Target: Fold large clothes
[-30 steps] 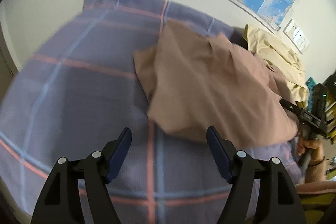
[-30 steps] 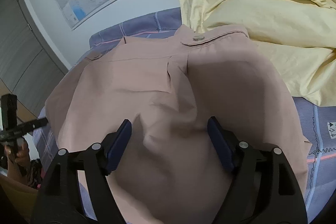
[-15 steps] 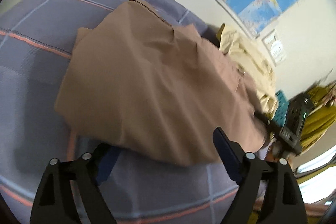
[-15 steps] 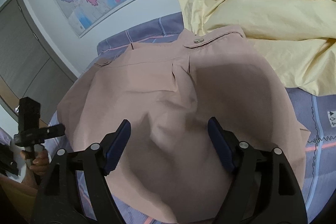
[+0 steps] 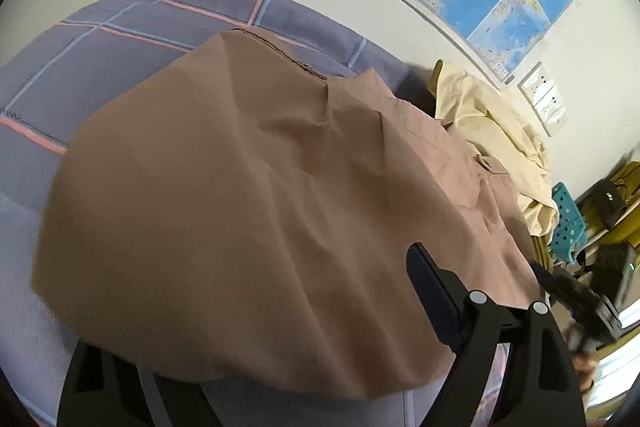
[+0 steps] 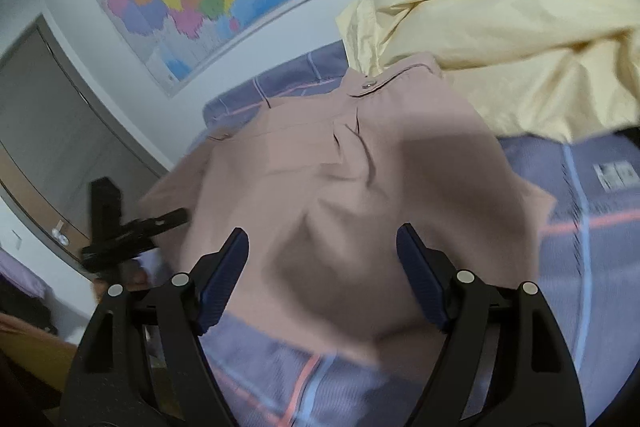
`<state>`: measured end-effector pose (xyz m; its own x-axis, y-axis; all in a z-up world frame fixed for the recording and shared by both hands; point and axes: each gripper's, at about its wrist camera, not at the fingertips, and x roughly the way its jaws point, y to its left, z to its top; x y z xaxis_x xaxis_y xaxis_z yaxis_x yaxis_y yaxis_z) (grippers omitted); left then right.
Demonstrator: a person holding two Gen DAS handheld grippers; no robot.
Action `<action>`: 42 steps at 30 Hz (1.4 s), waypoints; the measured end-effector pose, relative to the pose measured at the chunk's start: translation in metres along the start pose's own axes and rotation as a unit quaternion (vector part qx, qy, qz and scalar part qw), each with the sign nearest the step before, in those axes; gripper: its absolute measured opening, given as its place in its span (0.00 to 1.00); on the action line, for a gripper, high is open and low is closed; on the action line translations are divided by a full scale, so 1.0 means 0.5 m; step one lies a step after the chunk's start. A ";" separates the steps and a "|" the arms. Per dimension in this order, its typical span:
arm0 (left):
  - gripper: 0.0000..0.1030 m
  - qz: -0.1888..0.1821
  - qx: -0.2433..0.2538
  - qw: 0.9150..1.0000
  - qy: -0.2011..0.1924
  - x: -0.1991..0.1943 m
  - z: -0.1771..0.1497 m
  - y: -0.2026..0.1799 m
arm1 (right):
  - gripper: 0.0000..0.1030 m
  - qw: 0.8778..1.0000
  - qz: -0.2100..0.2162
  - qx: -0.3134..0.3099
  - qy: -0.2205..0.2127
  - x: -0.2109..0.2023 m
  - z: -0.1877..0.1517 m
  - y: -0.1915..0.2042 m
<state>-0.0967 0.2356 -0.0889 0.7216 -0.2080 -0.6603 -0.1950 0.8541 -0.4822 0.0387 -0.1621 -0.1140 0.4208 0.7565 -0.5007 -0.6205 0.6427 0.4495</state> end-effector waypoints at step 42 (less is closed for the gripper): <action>0.80 0.053 0.056 0.997 0.005 0.048 0.030 -0.023 | 0.78 0.995 -0.013 0.103 -0.002 0.114 0.021 -0.062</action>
<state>-0.0671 0.2280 -0.0902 0.6939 -0.1175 -0.7105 -0.1939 0.9197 -0.3414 0.0890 -0.1378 -0.1488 0.4379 0.7400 -0.5105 -0.4617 0.6724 0.5786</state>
